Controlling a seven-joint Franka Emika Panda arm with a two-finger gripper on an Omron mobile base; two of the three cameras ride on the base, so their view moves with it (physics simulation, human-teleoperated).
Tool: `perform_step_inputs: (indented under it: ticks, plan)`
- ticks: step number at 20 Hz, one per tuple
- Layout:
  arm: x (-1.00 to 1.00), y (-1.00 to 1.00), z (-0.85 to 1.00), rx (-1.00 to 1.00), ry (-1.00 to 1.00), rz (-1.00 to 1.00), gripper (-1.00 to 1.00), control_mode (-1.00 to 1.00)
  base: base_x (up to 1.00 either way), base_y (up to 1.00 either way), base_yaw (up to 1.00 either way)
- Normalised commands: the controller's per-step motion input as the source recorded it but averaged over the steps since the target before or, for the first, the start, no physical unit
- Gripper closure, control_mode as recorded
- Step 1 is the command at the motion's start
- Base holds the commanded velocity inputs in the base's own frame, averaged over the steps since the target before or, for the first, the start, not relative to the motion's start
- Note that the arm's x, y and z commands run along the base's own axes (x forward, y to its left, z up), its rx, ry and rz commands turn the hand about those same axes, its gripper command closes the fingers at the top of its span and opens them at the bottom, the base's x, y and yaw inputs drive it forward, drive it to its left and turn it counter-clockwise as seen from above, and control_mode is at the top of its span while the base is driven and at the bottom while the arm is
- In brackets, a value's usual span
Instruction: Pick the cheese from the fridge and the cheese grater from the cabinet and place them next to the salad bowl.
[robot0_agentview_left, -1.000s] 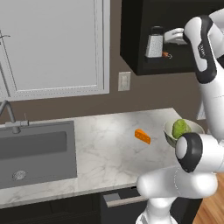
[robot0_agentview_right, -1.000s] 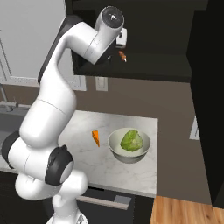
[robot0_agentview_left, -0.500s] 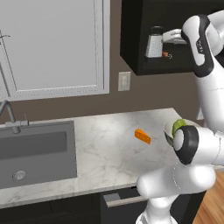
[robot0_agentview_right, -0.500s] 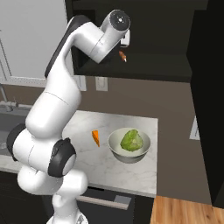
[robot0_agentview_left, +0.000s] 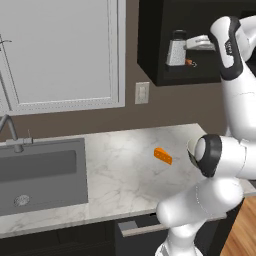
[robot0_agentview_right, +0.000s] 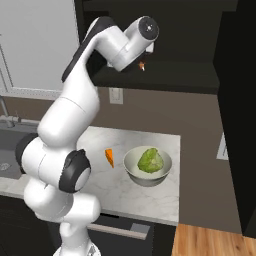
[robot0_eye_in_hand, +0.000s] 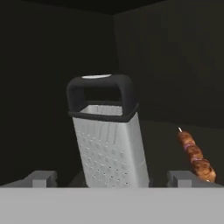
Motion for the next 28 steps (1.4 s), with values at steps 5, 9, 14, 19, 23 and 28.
perform_step_inputs:
  ticks: [5,9,14,19,23,28]
  plan:
    - [0.26,-0.14,0.00,0.01,0.00,0.07,-1.00,-1.00,0.00,0.00,0.00]
    - [0.10,-0.03,0.00,0.00,0.00,0.05,-1.00,-1.00,0.00,0.00,0.00]
    - [0.01,0.00,-0.01,0.00,0.00,0.03,-1.00,-1.00,0.00,0.00,0.00]
    - [0.08,0.00,-0.09,0.02,0.00,0.02,-1.00,-1.00,0.00,0.00,0.00]
    - [0.16,0.00,-0.11,0.05,0.00,0.05,-1.00,-1.00,0.00,0.00,0.00]
    - [0.22,0.00,-0.05,0.04,0.00,0.08,-1.00,-1.00,0.00,0.00,0.00]
